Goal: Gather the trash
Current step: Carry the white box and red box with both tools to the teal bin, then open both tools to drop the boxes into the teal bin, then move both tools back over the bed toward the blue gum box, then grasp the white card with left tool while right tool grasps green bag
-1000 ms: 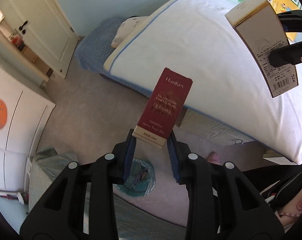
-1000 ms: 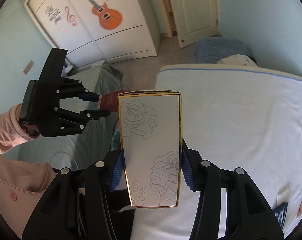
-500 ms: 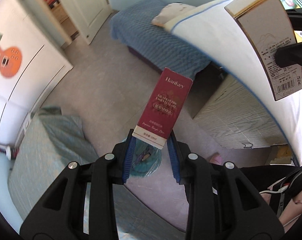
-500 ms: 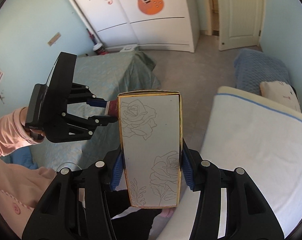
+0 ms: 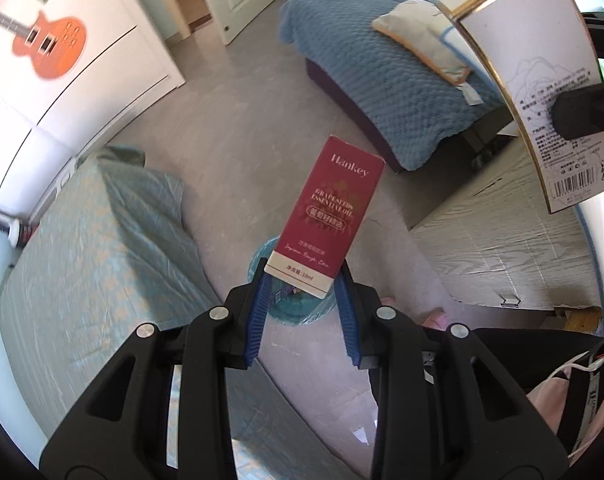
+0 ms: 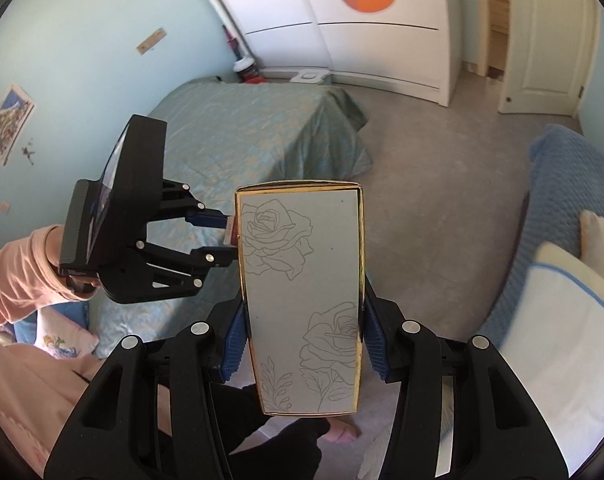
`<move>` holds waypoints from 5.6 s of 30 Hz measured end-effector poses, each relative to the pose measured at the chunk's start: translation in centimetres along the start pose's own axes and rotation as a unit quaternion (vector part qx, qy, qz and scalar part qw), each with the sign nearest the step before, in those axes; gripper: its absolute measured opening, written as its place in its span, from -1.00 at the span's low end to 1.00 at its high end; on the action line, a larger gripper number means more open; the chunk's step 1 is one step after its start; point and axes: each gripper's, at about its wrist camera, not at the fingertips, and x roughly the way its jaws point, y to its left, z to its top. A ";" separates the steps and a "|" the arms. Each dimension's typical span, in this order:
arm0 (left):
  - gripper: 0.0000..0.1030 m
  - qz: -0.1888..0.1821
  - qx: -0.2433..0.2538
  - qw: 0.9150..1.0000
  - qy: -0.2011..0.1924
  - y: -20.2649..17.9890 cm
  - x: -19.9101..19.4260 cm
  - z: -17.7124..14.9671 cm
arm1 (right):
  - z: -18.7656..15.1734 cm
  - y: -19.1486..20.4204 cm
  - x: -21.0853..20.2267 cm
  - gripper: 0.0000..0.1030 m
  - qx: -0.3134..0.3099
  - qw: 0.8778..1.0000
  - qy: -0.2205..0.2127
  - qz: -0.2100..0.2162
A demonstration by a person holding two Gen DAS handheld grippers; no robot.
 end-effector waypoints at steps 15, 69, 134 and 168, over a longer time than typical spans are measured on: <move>-0.42 0.001 -0.059 0.998 0.022 4.2 2.4 -2.3 | 3.1 2.5 5.6 -0.03 -0.023 0.998 0.032 0.041; 0.76 -0.012 0.186 0.981 -0.059 -13.4 -2.8 7.1 | -14.4 -7.3 -12.1 0.71 0.249 0.955 -0.107 -0.120; 0.87 -0.085 0.542 0.834 -0.063 -56.2 -0.7 12.2 | -54.4 -10.8 -27.8 0.71 0.500 0.798 -0.129 -0.312; -0.12 -0.160 0.545 0.823 0.005 -61.5 3.2 15.4 | -54.5 -15.2 -26.3 0.09 0.460 0.830 -0.071 -0.307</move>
